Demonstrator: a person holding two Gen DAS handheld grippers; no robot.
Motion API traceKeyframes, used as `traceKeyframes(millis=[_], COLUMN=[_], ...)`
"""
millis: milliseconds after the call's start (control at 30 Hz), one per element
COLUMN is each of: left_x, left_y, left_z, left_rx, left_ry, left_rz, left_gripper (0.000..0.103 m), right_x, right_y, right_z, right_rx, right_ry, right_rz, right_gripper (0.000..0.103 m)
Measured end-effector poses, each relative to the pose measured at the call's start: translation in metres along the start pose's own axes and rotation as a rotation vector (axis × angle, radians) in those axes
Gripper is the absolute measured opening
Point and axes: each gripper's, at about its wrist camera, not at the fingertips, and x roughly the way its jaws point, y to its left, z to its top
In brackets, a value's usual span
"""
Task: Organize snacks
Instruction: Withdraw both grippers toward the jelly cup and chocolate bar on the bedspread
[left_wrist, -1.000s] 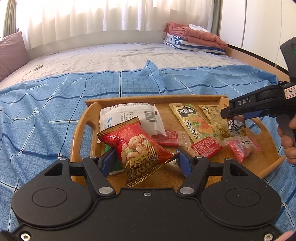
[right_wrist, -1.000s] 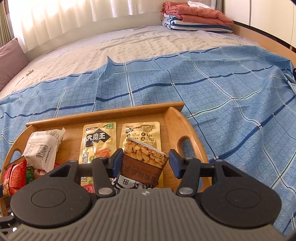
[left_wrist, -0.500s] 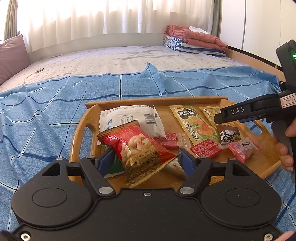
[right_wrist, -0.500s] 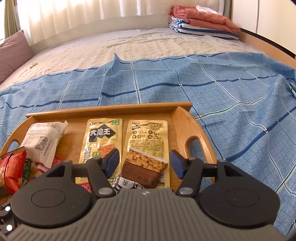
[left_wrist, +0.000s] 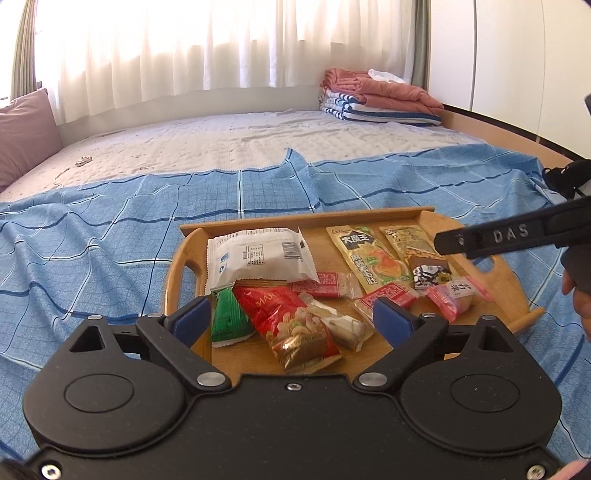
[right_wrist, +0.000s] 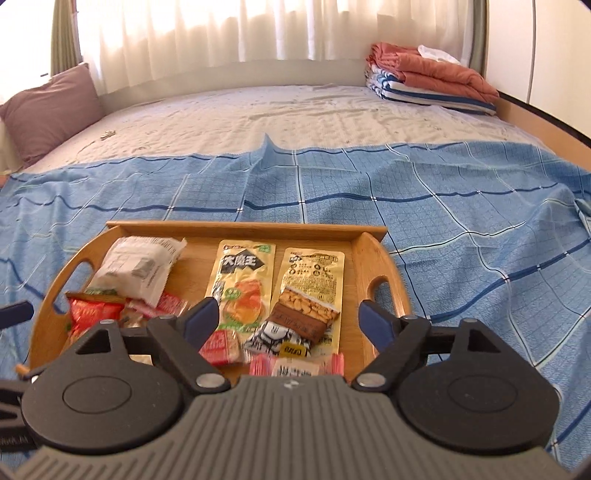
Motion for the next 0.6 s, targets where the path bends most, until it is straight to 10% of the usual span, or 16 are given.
traceKeyframes(millis=[600], left_x=[-0.092], left_y=[-0.027], left_z=[-0.063], left_rx=[0.046], left_ry=[0.018], left_rz=[-0.09], left_gripper=[0.097], right_x=[-0.108], right_y=[-0.002], right_z=[-0.09], right_rx=[-0.132], right_ry=[-0.036], right_rz=[0.06], right_gripper=[0.091])
